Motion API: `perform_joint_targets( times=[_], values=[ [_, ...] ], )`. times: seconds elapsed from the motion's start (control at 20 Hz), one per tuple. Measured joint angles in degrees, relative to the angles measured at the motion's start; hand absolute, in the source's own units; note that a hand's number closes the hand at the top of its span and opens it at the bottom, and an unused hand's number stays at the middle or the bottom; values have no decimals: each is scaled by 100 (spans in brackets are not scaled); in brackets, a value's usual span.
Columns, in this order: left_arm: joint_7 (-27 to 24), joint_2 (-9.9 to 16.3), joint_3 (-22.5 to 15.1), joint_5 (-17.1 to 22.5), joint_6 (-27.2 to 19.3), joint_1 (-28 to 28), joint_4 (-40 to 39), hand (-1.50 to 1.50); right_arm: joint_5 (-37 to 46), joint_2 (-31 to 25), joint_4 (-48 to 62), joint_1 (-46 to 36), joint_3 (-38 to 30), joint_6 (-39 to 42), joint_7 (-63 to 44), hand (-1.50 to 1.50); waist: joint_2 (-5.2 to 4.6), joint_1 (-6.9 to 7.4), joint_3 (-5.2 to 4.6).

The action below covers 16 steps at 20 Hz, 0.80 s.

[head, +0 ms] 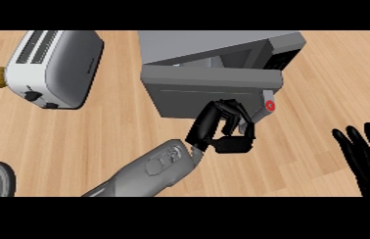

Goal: Pick up the milk, place it into the microwave and close the microwave

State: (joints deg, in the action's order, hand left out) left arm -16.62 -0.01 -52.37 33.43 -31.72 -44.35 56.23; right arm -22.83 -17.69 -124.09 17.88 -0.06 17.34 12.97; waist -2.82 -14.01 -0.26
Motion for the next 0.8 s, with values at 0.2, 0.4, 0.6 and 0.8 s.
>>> perform_joint_targets(
  times=[0.2, 0.4, 0.6, 0.8],
  values=[
    [-252, 0, 328, 475, -51, -206, -74, 150, -197, -51, -90, -53, -1, 36, -126, -150, -63, -107, -9],
    [-464, 0, 554, 824, -26, -441, -307, 150, -371, -125, -213, -102, -41, 46, -260, -150, -105, -221, -9],
    [-688, 1, 702, 1085, 3, -636, -571, 150, -504, -210, -328, -201, -92, 61, -360, -150, -148, -320, -6],
    [-935, 1, 719, 1298, -1, -618, -630, 150, -639, -316, -437, -259, -180, 81, -456, -150, -132, -380, -1]
  ],
)
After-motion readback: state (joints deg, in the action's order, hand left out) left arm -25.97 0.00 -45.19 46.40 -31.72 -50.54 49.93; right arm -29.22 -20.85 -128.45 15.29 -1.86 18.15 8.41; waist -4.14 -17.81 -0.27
